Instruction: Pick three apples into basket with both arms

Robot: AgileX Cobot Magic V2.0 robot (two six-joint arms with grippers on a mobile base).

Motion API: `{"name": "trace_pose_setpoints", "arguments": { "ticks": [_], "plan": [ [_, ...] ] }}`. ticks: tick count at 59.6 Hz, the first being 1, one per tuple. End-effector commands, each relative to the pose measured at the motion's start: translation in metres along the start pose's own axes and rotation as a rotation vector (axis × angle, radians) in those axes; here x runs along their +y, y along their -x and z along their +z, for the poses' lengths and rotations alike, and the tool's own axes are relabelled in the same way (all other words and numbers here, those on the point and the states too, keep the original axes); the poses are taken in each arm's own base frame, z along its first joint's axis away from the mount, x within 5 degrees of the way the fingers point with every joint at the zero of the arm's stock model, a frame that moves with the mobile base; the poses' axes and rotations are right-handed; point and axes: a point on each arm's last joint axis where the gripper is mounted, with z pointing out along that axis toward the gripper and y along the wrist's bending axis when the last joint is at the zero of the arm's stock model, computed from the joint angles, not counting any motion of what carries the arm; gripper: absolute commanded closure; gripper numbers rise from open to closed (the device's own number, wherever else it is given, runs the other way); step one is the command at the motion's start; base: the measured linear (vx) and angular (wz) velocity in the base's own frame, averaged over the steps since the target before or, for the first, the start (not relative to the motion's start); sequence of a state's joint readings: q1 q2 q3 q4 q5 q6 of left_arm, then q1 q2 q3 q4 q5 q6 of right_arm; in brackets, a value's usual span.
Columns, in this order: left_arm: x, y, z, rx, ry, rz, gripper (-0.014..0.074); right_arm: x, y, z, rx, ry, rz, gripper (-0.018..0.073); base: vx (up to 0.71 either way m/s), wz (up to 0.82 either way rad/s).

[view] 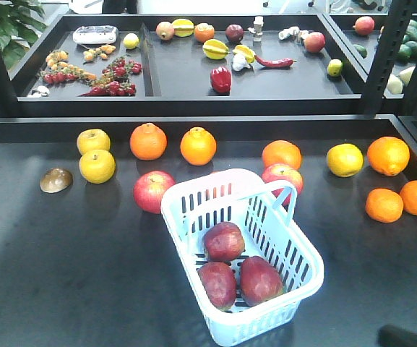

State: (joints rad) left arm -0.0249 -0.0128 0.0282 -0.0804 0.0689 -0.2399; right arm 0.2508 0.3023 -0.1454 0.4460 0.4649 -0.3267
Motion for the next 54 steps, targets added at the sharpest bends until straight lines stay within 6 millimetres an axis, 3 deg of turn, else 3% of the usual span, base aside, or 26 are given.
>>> {"name": "trace_pose_setpoints", "arguments": {
  "ticks": [1,13,19,36,54],
  "plan": [
    [-0.004,0.015,-0.003,-0.105,-0.025,-0.004,0.0602,-0.011,0.002,-0.004,-0.212,-0.088,0.201,0.0564,0.00,0.00],
    [-0.004,0.015,-0.003,-0.105,-0.025,-0.004,0.0602,-0.022,-0.025,-0.003,-0.389,-0.130,0.343,0.0564,0.00,0.00],
    [-0.004,0.015,-0.003,-0.105,-0.025,-0.004,0.0602,-0.023,-0.027,-0.006,-0.407,-0.147,0.382,0.0564,0.00,0.00],
    [-0.004,0.015,-0.003,-0.105,-0.025,-0.004,0.0602,-0.023,-0.018,-0.012,-0.526,-0.183,0.216,0.0564,0.00,0.00],
    [-0.004,0.015,-0.003,-0.105,-0.025,-0.004,0.0602,-0.028,-0.006,-0.022,-0.706,-0.299,0.211,0.0564,0.00,0.00]
  ]
}}
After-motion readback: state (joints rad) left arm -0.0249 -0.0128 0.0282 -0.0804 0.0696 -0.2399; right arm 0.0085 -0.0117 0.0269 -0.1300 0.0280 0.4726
